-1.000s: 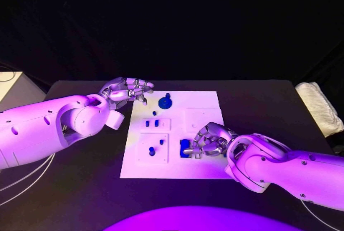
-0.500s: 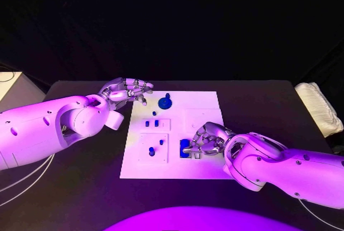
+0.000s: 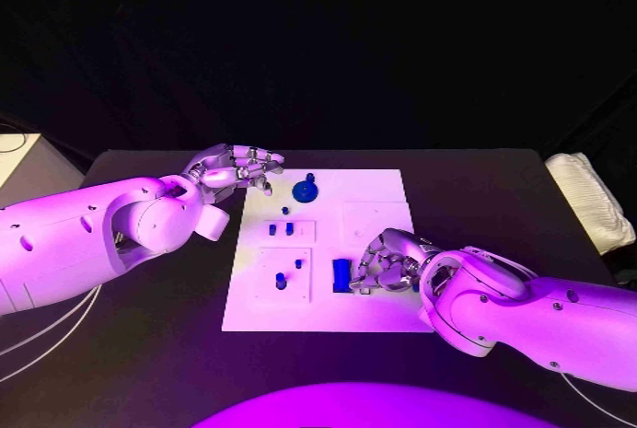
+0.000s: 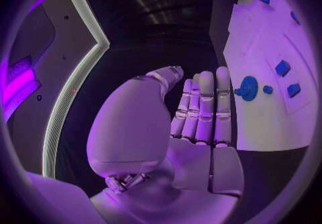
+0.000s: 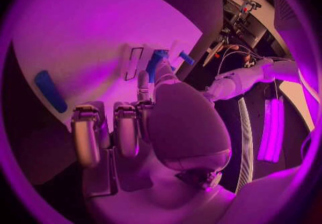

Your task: Assemble the parts on the task board

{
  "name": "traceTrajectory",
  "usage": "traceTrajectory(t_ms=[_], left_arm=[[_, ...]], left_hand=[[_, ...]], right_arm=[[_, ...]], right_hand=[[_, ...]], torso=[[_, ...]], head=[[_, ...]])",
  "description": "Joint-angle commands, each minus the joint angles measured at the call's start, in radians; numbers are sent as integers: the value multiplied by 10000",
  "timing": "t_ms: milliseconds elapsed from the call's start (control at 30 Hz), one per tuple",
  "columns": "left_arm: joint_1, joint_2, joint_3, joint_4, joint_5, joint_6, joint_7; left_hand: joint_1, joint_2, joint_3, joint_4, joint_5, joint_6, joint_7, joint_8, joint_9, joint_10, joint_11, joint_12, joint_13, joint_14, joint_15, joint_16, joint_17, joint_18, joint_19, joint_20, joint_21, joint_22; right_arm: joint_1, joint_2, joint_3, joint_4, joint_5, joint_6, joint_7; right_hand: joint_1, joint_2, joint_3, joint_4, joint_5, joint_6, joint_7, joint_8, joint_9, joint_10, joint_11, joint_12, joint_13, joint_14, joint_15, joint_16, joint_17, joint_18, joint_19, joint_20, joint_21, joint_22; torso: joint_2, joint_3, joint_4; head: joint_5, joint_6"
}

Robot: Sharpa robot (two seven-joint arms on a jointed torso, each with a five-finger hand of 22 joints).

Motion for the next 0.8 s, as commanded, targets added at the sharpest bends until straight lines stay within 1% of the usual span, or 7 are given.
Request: traceTrajectory(t_ms=[33, 100, 233, 433, 533, 633, 800], left_arm=[[2, 13, 6, 5, 46, 152, 63], [2, 16, 6, 1, 46, 154, 62], [1, 22, 6, -6, 46, 157, 62], [-1, 22, 5, -17, 47, 158, 63], [-2, 23, 5, -24, 47, 156, 64], [-3, 24, 5, -27, 48, 156, 67], [-5, 25, 4, -26, 48, 154, 81]], left_hand=[[-9, 81, -12, 53, 44, -79, -7, 38, -17, -80, 15, -32, -13, -40, 28, -54, -17, 140, 73, 11, -34, -16], [-9, 81, -12, 53, 44, -79, -7, 38, -17, -80, 15, -32, -13, -40, 28, -54, -17, 140, 73, 11, -34, -16], [-9, 81, -12, 53, 44, -79, -7, 38, -17, -80, 15, -32, -13, -40, 28, -54, -17, 140, 73, 11, -34, -16], [-8, 97, -9, 61, 45, -85, -6, 40, -21, -84, 15, -31, -19, -40, 28, -55, -17, 140, 79, 10, -44, -23], [-8, 97, -9, 61, 45, -85, -6, 40, -21, -84, 15, -31, -19, -40, 28, -55, -17, 140, 79, 10, -44, -23], [-8, 97, -9, 61, 45, -85, -6, 40, -21, -84, 15, -31, -19, -40, 28, -55, -17, 140, 79, 10, -44, -23], [-8, 97, -9, 61, 45, -85, -6, 40, -21, -84, 15, -31, -19, -40, 28, -55, -17, 140, 79, 10, -44, -23]], right_arm=[[-16, -25, 3, 28, -445, 159, -73], [-20, -30, 3, 34, -457, 137, -53], [-25, -43, 3, 54, -413, 62, 42], [-27, -220, 4, 176, -278, -361, 300], [4, -475, 10, 319, -125, -621, 519], [105, -834, 16, 474, 210, -829, 865], [275, -1459, 19, 676, 576, -950, 1187]], right_hand=[[40, -66, 81, 12, 38, 28, -37, 54, -15, 514, -85, 56, 1881, 1031, -56, 42, 2583, -69, 1046, -68, 61, 2628], [42, -66, 83, 12, 37, 28, -36, 54, -15, 510, -85, 47, 1875, 1031, -56, 41, 2581, -69, 1046, -68, 61, 2628], [-79, -146, 117, 97, 34, 33, -14, 57, -34, 507, -71, 36, 1873, 1028, -50, 36, 2568, -69, 1046, -70, 61, 2628], [-525, -319, 179, 117, 34, 22, 16, 68, -68, 482, -42, -23, 1848, 1026, -26, 33, 2561, -69, 1046, -55, 61, 2628], [-607, -347, 200, 120, 34, 5, 23, 66, -76, 469, -36, -50, 1834, 1024, -22, 29, 2551, -69, 1046, -52, 61, 2628], [-613, -365, 250, 99, 36, -78, 44, 25, -100, 408, -22, -172, 1756, 1024, -12, 29, 2553, -69, 1046, -46, 61, 2628], [-441, -411, 456, 69, 34, -589, 249, -323, -274, 442, 145, -93, 1826, 1023, 119, 26, 2546, -69, 1046, 39, 61, 2628]], torso=[[8, 5, 4], [9, 6, 9], [5, 0, 21], [12, 0, 16], [9, -6, 6], [8, -7, 0], [10, -1, -17]], head=[[1, 30], [-4, 44], [-11, 60], [-25, 83], [-34, 90], [-50, 95], [-103, 118]])
